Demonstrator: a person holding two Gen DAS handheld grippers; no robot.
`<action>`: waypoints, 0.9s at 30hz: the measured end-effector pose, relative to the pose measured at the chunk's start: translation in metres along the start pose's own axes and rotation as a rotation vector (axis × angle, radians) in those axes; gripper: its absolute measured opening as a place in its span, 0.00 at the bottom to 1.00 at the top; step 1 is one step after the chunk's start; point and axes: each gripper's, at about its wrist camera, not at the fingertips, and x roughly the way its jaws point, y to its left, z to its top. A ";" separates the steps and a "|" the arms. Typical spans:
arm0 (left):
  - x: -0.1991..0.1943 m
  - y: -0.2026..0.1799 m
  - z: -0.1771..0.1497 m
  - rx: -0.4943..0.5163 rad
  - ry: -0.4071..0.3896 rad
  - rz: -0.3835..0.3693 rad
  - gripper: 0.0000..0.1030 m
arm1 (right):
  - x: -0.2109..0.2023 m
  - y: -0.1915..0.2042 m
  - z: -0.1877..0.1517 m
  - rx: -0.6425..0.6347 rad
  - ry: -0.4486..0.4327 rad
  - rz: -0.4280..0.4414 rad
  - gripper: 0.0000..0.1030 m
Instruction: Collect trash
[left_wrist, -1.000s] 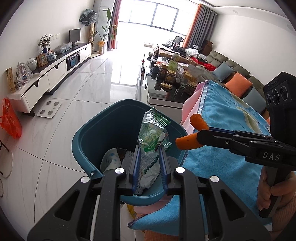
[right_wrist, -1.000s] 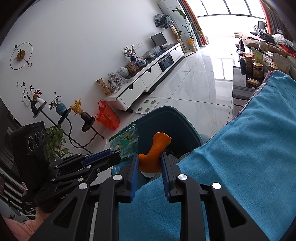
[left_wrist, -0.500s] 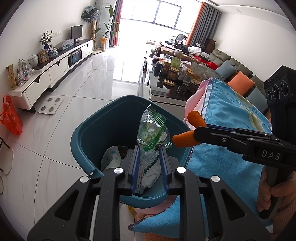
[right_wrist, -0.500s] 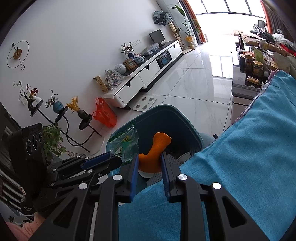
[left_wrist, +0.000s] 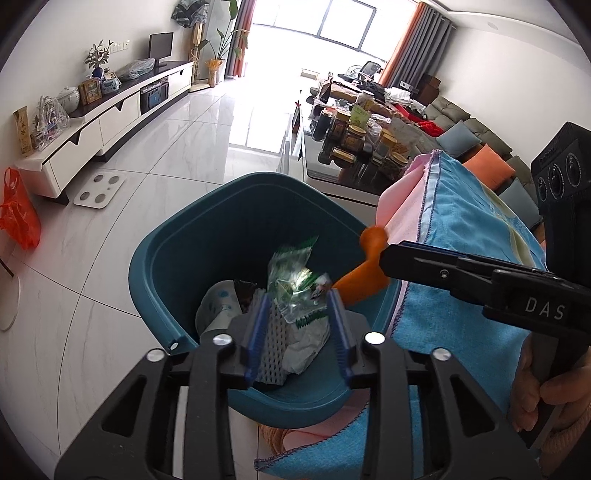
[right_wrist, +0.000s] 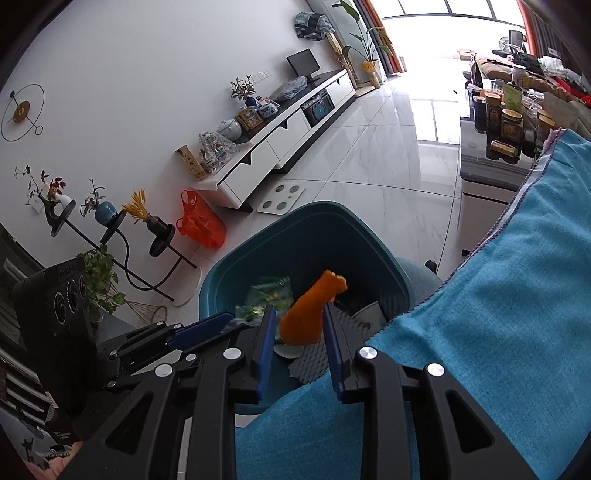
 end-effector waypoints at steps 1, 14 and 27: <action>0.002 0.002 0.000 -0.008 0.001 0.002 0.51 | -0.001 -0.001 -0.001 0.004 -0.004 0.001 0.29; -0.041 -0.004 -0.018 0.032 -0.150 0.015 0.82 | -0.060 -0.015 -0.030 -0.007 -0.118 -0.026 0.43; -0.103 -0.075 -0.057 0.178 -0.333 -0.032 0.95 | -0.173 -0.029 -0.116 -0.087 -0.391 -0.231 0.84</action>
